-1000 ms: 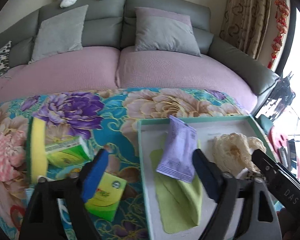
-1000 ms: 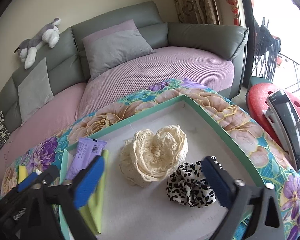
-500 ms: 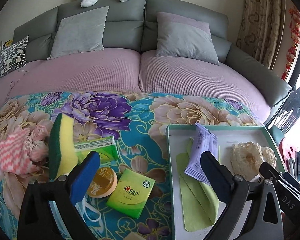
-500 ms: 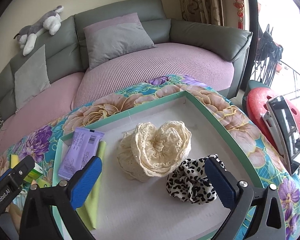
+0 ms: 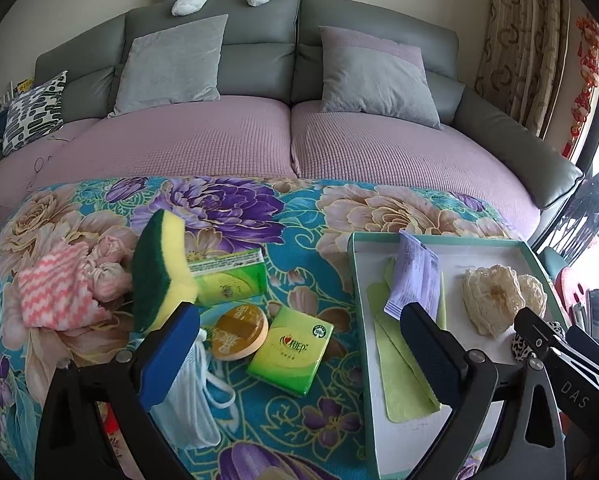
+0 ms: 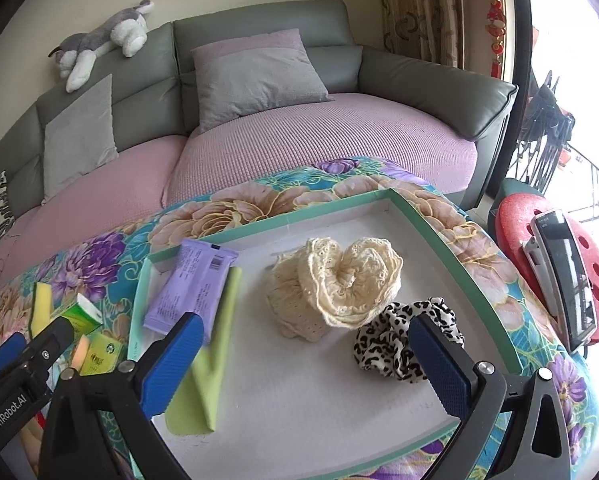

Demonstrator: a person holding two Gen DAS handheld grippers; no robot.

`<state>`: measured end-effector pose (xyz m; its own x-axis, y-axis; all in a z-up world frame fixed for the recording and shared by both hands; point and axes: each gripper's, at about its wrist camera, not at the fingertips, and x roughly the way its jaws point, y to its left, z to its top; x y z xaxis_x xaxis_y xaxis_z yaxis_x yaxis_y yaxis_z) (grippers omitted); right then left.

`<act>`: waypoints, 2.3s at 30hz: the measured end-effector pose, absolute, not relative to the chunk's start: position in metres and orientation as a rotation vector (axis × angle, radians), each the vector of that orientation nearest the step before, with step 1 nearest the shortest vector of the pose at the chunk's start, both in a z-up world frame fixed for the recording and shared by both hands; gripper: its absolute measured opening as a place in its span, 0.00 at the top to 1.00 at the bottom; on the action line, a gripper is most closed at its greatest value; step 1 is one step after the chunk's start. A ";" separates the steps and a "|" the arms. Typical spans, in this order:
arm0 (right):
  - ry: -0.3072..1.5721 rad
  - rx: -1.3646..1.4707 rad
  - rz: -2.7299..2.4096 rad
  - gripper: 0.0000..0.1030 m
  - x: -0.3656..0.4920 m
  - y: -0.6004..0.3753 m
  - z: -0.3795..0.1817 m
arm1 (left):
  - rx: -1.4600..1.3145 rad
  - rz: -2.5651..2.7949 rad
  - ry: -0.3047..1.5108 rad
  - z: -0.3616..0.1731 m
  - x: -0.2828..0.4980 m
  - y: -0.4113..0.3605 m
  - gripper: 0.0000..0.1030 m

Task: Organize soft objects
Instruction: 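Withdraw both open tools from the tray back toward the pile, then reach the left tool down to the red ring and grasp it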

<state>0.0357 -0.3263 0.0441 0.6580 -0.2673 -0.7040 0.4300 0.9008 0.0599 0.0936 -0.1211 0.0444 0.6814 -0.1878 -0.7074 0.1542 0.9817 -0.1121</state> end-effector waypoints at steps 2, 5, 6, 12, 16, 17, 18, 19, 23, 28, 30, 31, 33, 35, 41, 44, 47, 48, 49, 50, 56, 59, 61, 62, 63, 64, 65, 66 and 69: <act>0.756 0.232 -0.386 0.00 0.032 -0.321 0.046 | -0.055 -0.188 0.790 0.046 0.088 -0.116 0.02; 0.759 0.234 -0.357 0.00 0.028 -0.313 0.047 | -0.071 -0.175 0.782 0.048 0.084 -0.106 0.02; 0.761 0.231 -0.350 0.00 0.028 -0.310 0.048 | -0.076 -0.168 0.779 0.048 0.083 -0.103 0.02; 0.786 0.225 -0.335 0.00 0.031 -0.299 0.045 | -0.097 -0.128 0.777 0.049 0.081 -0.083 0.02; 0.793 0.236 -0.310 0.00 0.034 -0.293 0.043 | -0.099 -0.101 0.786 0.047 0.081 -0.073 0.02; 0.794 0.234 -0.303 0.00 0.035 -0.290 0.043 | -0.096 -0.096 0.787 0.047 0.081 -0.071 0.02; 0.796 0.231 -0.292 0.00 0.036 -0.286 0.043 | -0.091 -0.087 0.787 0.047 0.080 -0.067 0.02; 0.798 0.226 -0.280 0.00 0.037 -0.282 0.043 | -0.088 -0.079 0.785 0.048 0.080 -0.064 0.02; 0.809 0.223 -0.218 0.00 0.045 -0.261 0.041 | -0.091 -0.019 0.767 0.053 0.075 -0.042 0.02; 0.832 0.227 -0.112 0.00 0.054 -0.226 0.038 | -0.098 0.094 0.758 0.055 0.069 -0.005 0.02; 0.839 0.216 -0.079 0.00 0.056 -0.211 0.036 | -0.102 0.125 0.765 0.052 0.067 0.007 0.02; 0.843 0.209 -0.066 0.00 0.057 -0.205 0.035 | -0.106 0.147 0.773 0.050 0.066 0.015 0.02; 0.849 0.195 -0.045 0.00 0.059 -0.193 0.034 | -0.111 0.170 0.783 0.047 0.064 0.026 0.02; 0.856 0.189 -0.033 0.00 0.060 -0.184 0.032 | -0.116 0.194 0.790 0.044 0.062 0.037 0.02; 0.876 0.170 0.001 0.00 0.065 -0.161 0.027 | -0.140 0.227 0.797 0.041 0.058 0.058 0.02; 0.891 0.145 0.011 0.00 0.067 -0.152 0.024 | -0.159 0.228 0.797 0.040 0.058 0.063 0.02; 0.901 0.115 0.014 0.00 0.068 -0.145 0.021 | -0.180 0.234 0.801 0.037 0.060 0.068 0.02; 0.903 0.107 0.015 0.00 0.068 -0.144 0.020 | -0.187 0.240 0.802 0.036 0.060 0.070 0.02; 0.904 0.101 0.015 0.00 0.068 -0.143 0.019 | -0.190 0.243 0.802 0.035 0.060 0.071 0.02; 0.906 0.099 0.015 0.00 0.068 -0.143 0.019 | -0.195 0.244 0.803 0.034 0.061 0.072 0.02; 0.932 0.076 0.005 0.00 0.070 -0.140 0.011 | -0.206 0.208 0.832 0.027 0.064 0.075 0.02; 0.946 0.069 0.005 0.00 0.072 -0.137 0.007 | -0.188 0.194 0.871 0.023 0.066 0.073 0.02; 0.950 0.069 0.011 0.00 0.073 -0.135 0.005 | -0.184 0.177 0.910 0.015 0.068 0.072 0.02; 0.950 0.068 0.010 0.00 0.073 -0.134 0.005 | -0.177 0.167 0.937 0.010 0.070 0.070 0.02; 0.949 0.064 0.009 0.00 0.073 -0.134 0.005 | -0.170 0.162 0.957 0.006 0.072 0.069 0.02; 0.948 0.061 0.008 0.00 0.073 -0.134 0.005 | -0.159 0.159 0.976 0.001 0.073 0.066 0.02; 0.949 0.060 0.007 0.00 0.073 -0.134 0.005 | -0.148 0.158 0.994 -0.003 0.074 0.064 0.03; 0.951 0.059 0.007 0.00 0.073 -0.134 0.004 | -0.138 0.156 1.010 -0.008 0.075 0.062 0.03; 0.955 0.051 -0.001 0.00 0.073 -0.135 0.003 | -0.123 0.144 1.058 -0.020 0.078 0.059 0.03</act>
<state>0.0735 -0.1345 0.0033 0.5773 0.0217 -0.8162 0.0234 0.9988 0.0430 0.0784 0.0590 -0.0203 0.4826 0.0587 -0.8739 -0.1770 0.9837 -0.0317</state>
